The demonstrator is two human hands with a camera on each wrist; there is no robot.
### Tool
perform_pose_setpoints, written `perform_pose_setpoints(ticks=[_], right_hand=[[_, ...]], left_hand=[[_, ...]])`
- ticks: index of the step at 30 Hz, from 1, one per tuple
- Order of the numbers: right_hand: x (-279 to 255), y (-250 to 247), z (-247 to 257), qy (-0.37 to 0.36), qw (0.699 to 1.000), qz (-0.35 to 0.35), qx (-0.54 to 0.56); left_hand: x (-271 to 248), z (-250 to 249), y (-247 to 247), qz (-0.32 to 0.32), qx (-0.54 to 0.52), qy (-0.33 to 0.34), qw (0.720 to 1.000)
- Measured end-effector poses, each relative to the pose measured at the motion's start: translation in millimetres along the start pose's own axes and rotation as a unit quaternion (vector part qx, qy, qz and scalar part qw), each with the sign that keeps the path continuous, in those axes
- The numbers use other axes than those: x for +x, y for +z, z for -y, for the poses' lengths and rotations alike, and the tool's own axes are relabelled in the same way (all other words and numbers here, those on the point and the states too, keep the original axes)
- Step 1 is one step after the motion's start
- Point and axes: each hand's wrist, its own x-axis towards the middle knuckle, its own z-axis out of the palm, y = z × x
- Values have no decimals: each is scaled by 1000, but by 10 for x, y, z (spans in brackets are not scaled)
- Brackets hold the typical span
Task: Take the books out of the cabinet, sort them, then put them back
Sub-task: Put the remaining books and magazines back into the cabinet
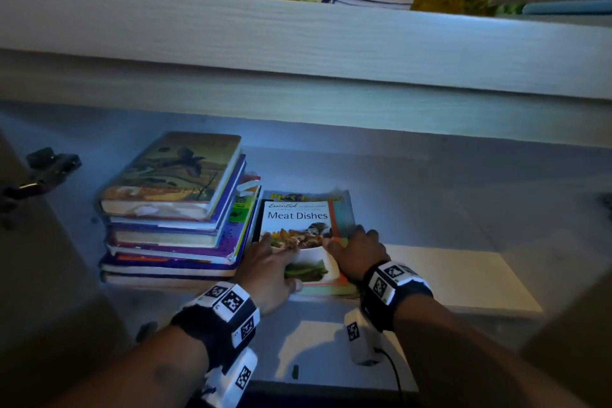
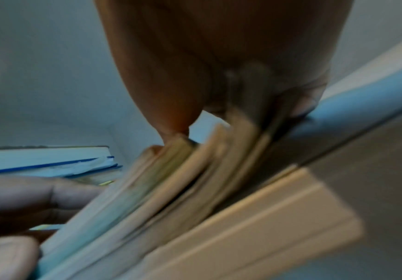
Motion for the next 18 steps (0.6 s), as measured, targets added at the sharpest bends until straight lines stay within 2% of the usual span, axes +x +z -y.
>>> perform_pose_setpoints(ticks=[3,7,11,18], right_hand=[[-102,53,14,-27,999,-28,-5],[-232,98,-18,-56,996,-63,-37],[-265,137,-74,-77,993,-62,-60],[-267,230,-126,-79,991,-80,-70]], left_hand=[[0,-21,-4,6,0,-16,1000],[21,-51,-6,-16,56,7,998],[60,8,-9,-1,24,19,1000],[149,50,39,9,41,29,999]])
